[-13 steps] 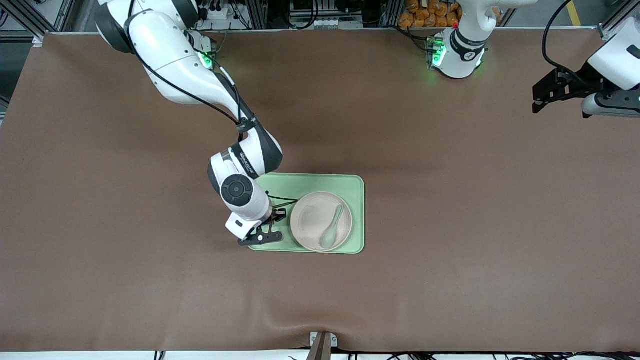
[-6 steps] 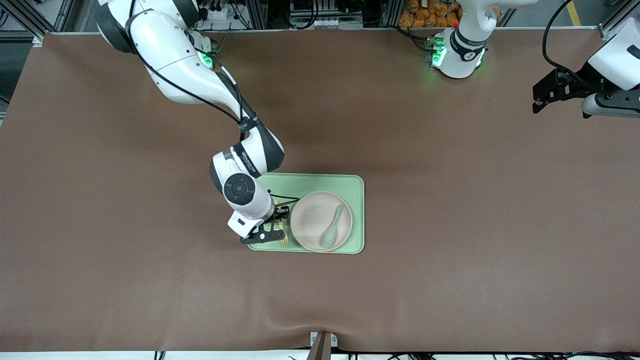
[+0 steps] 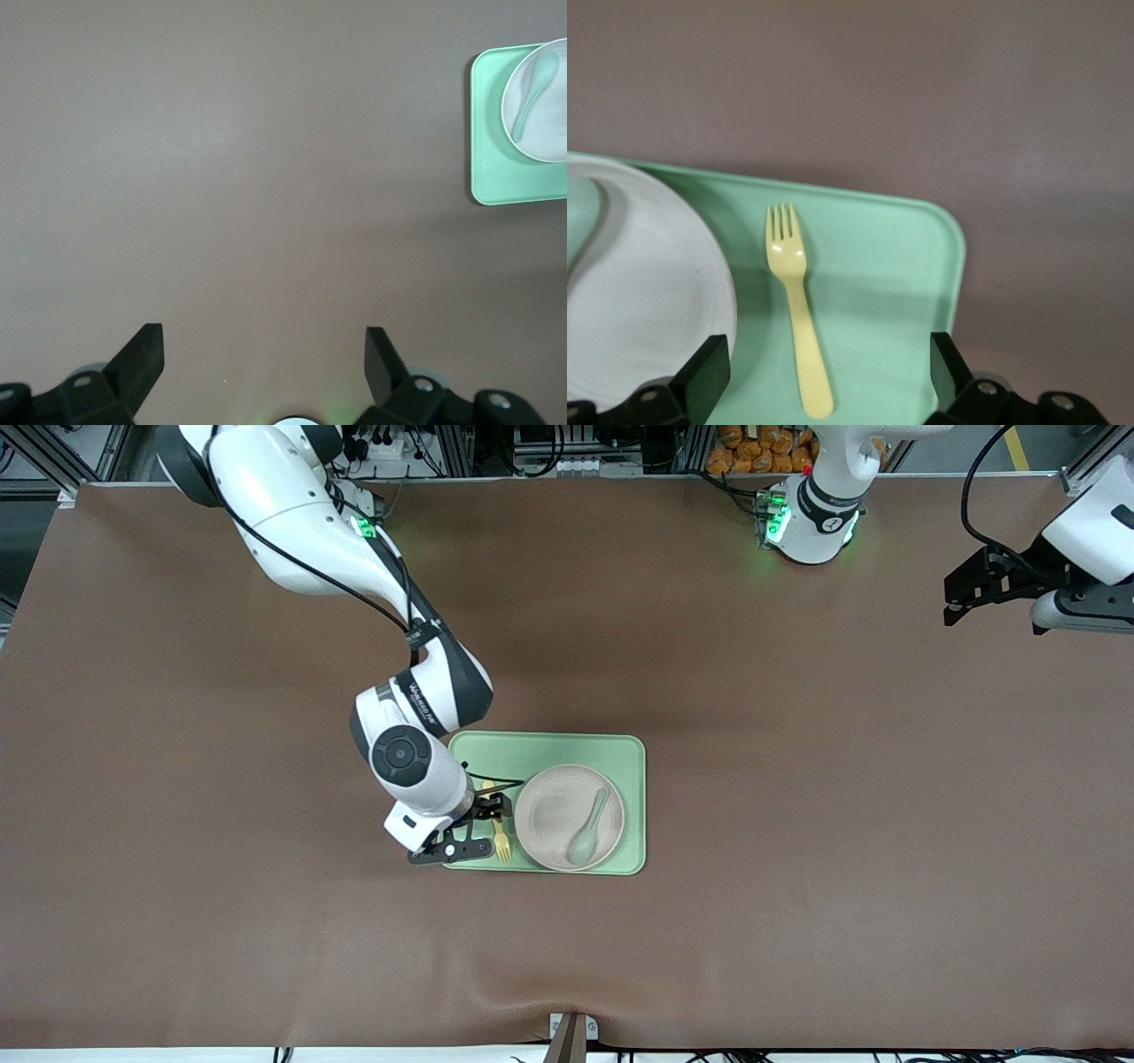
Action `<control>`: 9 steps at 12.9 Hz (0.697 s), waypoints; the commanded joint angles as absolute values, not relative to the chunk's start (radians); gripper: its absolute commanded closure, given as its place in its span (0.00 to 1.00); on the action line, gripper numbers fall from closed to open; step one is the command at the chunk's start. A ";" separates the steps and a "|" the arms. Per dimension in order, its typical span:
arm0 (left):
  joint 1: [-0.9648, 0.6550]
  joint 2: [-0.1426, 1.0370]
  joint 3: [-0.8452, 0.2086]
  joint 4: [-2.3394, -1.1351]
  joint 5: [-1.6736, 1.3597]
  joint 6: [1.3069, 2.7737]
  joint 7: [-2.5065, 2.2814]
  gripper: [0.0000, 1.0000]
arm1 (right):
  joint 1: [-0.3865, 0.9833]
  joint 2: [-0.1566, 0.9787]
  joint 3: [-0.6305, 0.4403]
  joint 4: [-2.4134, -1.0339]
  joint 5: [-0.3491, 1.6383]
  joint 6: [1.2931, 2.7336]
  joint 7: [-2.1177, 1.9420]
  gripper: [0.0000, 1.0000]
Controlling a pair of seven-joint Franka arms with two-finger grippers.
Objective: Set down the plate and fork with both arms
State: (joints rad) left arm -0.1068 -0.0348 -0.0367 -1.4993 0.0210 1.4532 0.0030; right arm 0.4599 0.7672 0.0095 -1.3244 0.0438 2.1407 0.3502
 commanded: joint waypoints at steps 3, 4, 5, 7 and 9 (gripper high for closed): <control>-0.104 -0.052 -0.034 -1.503 0.003 1.450 0.011 0.00 | 0.377 0.677 0.025 -1.330 0.055 2.036 0.319 0.00; -0.104 -0.051 -0.034 -1.503 0.003 1.450 0.011 0.00 | 0.371 0.663 0.023 -1.330 0.057 2.026 0.304 0.00; -0.104 -0.051 -0.034 -1.503 0.003 1.450 0.011 0.00 | 0.371 0.658 0.025 -1.330 0.057 2.023 0.304 0.00; -0.104 -0.052 -0.034 -1.503 0.003 1.450 0.009 0.00 | 0.368 0.654 0.023 -1.328 0.057 2.007 0.302 0.00; -0.104 -0.051 -0.032 -1.503 0.003 1.450 0.009 0.00 | 0.341 0.643 0.025 -1.286 0.057 1.945 0.301 0.00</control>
